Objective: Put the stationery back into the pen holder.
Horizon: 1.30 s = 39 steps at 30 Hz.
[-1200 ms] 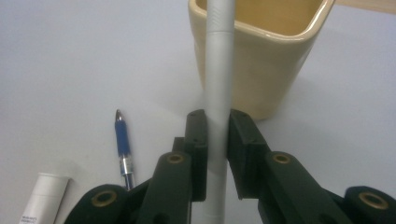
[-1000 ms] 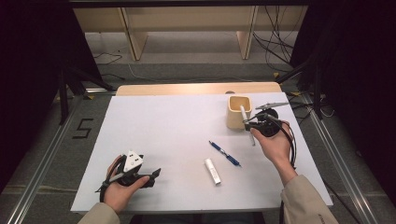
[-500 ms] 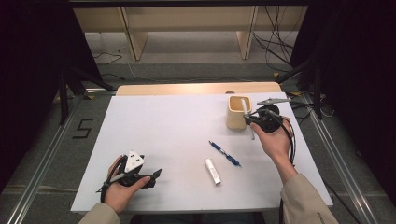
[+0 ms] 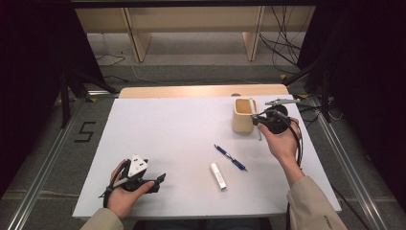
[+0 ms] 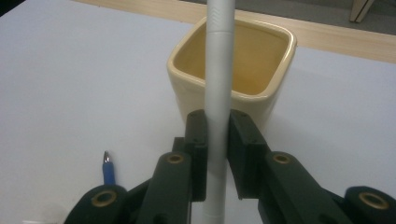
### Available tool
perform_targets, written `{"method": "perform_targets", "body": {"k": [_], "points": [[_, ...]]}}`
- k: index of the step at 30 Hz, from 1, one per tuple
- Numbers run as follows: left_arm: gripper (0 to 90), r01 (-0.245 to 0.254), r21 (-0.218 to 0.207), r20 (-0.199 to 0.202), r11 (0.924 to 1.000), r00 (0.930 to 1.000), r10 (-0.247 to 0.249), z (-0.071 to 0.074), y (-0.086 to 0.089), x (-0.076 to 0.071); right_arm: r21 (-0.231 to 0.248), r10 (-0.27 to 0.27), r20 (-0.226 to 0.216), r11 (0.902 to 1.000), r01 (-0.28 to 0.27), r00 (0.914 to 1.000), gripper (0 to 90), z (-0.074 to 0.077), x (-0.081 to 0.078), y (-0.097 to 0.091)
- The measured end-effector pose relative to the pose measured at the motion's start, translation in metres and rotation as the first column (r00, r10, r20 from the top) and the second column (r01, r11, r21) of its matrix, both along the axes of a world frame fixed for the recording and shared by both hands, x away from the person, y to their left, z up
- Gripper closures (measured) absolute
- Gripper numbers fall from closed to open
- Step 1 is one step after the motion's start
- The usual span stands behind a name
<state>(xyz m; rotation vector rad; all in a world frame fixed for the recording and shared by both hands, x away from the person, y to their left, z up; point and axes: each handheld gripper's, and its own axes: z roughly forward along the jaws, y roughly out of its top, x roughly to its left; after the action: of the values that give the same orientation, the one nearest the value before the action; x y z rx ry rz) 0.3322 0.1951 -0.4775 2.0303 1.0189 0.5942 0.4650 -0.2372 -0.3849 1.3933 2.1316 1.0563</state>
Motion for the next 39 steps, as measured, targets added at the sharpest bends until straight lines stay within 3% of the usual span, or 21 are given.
{"method": "perform_targets", "body": {"k": [39], "points": [[16.8,0.0,-0.003,-0.002,1.0,1.0,0.0,0.0,0.0,0.0,0.031,-0.039,0.083,0.9988,0.037,0.9958,78.7,0.03,0.025,0.004]]}}
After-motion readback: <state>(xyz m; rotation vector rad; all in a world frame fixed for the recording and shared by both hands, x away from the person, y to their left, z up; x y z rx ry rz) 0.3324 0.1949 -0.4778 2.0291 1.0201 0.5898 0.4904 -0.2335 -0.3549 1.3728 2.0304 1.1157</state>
